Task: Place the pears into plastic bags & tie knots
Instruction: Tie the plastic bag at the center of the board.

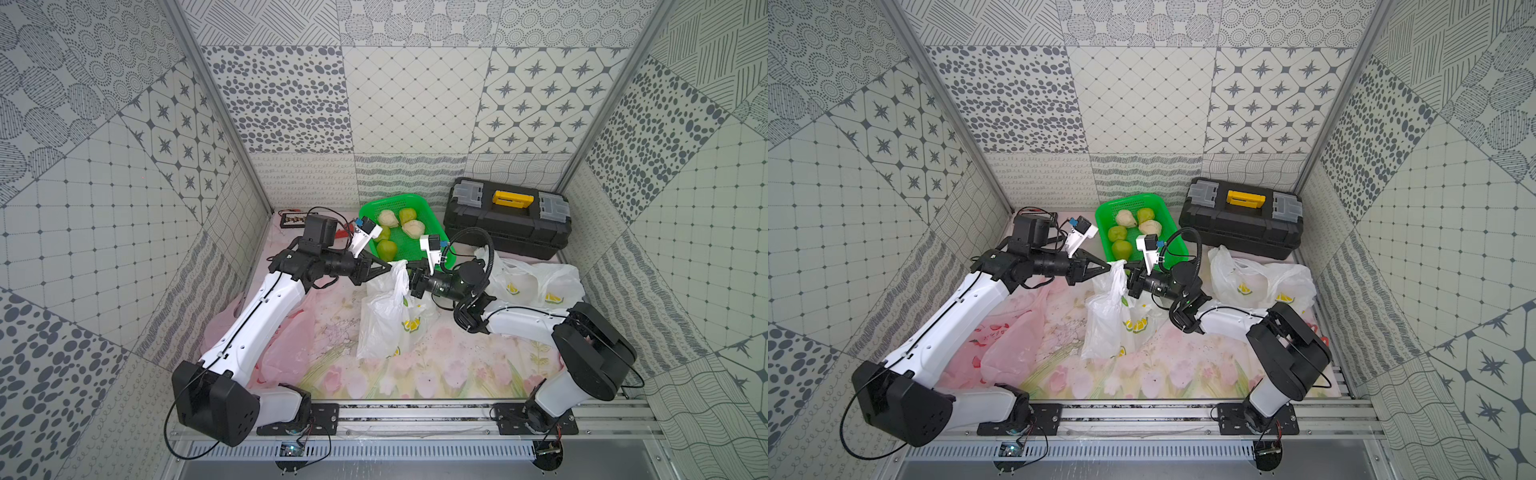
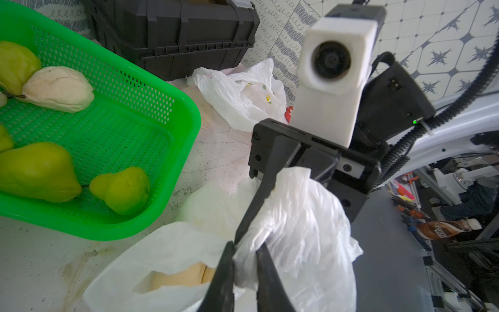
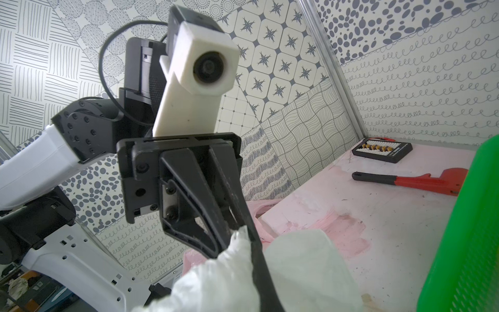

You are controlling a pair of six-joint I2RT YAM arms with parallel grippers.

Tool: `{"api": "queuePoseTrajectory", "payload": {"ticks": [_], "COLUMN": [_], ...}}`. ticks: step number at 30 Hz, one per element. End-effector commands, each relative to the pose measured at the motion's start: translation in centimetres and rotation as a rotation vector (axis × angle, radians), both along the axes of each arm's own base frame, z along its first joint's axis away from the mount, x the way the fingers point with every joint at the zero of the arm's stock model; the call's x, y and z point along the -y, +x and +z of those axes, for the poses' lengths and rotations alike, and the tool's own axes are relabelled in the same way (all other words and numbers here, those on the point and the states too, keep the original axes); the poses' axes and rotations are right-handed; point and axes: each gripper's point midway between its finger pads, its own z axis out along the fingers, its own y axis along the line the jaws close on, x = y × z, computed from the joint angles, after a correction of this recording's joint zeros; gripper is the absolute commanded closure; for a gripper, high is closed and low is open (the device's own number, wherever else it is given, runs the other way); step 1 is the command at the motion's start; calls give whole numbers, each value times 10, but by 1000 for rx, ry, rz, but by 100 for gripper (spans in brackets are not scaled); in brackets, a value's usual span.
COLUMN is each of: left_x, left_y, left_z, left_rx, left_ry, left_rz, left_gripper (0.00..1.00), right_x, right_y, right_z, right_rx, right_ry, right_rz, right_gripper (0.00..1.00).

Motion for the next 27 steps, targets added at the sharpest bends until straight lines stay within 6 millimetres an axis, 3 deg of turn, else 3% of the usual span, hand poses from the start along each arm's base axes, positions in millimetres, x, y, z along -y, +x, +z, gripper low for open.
{"api": "queuePoseTrajectory", "payload": {"ticks": [1, 3, 5, 8, 13, 18, 27], "left_x": [-3, -8, -16, -32, -59, -57, -50], "left_y": [8, 14, 21, 34, 59, 58, 49], "left_z": [7, 4, 0, -14, -40, -38, -34], "left_rx": [44, 44, 31, -3, -120, -146, -152], "left_ry": [1, 23, 35, 71, 108, 59, 18], "left_rz": [22, 69, 120, 215, 388, 407, 373], "left_gripper": [100, 100, 100, 100, 100, 100, 100], "right_x": [1, 9, 23, 48, 67, 54, 6], "right_y": [-9, -3, 4, 8, -16, -32, -16], "right_z": [19, 6, -12, -41, -57, -41, -14], "right_rx": [19, -29, -103, -284, -553, -662, -722], "right_ry": [31, -23, -107, -264, -349, -364, -406], "right_rz": [14, -52, -148, -276, -305, -231, -130], "right_gripper": [78, 63, 58, 56, 55, 51, 48]}}
